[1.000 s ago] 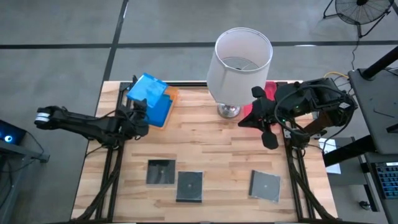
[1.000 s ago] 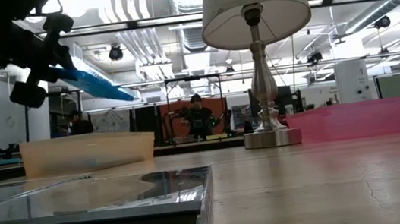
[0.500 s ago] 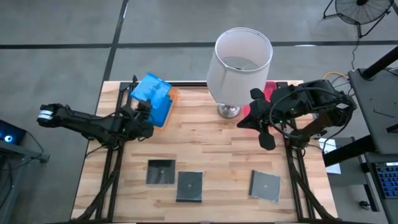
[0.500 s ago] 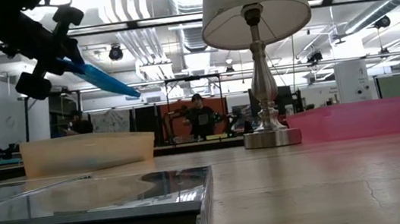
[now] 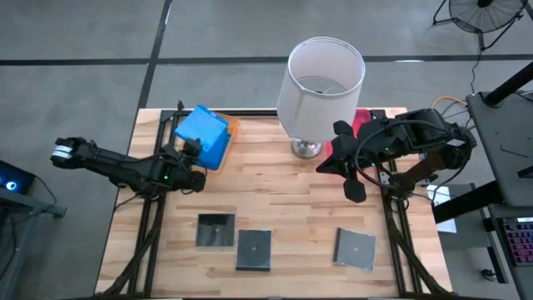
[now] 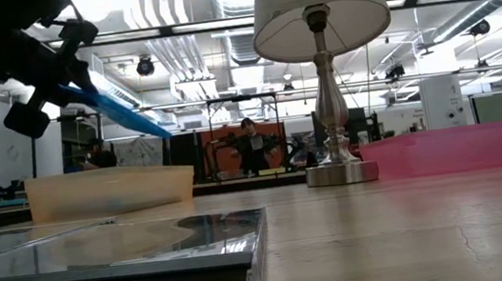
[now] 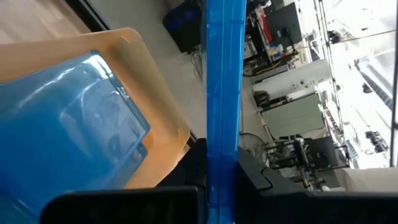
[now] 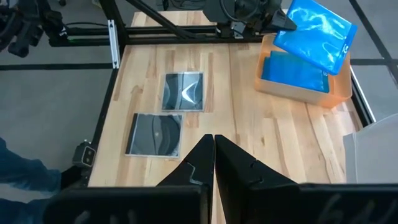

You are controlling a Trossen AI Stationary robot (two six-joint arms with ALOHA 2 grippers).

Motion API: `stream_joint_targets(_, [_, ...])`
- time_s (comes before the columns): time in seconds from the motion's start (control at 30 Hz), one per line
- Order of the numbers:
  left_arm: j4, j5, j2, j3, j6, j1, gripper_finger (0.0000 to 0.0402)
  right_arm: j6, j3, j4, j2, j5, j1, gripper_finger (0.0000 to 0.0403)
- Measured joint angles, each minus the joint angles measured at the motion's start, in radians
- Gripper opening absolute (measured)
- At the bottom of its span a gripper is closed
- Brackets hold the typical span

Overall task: Pick & place jewel cases by type
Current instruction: Put the blue cd case into the orange bin

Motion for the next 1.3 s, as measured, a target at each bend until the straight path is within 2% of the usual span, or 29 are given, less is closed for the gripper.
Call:
stream_joint_targets(0.2, [0.035,-0.007,0.000,-0.002,-0.008,0.001,0.0009,0.000,0.000,0.000,0.000,0.000,0.000,0.0008])
stream_joint_targets(0.47, [0.096,-0.088,-0.043,0.008,0.027,-0.005,0.0009,0.000,0.000,0.000,-0.001,0.000,0.000,0.0008])
stream_joint_targets(0.73, [0.096,-0.208,-0.159,0.121,0.328,-0.030,0.0009,-0.011,0.001,0.001,-0.002,0.000,0.000,0.0008])
stream_joint_targets(1.13, [0.087,-0.116,-0.262,0.317,1.037,-0.034,0.0009,-0.030,0.002,0.002,-0.002,0.000,0.000,0.0008])
stream_joint_targets(1.2, [0.065,-0.094,-0.270,0.345,1.109,-0.034,0.0009,-0.031,0.003,0.006,-0.002,0.000,0.000,0.0008])
stream_joint_targets(1.3, [0.013,-0.093,-0.283,0.368,1.120,-0.034,0.0009,-0.031,0.003,0.006,-0.002,0.000,0.000,0.0008])
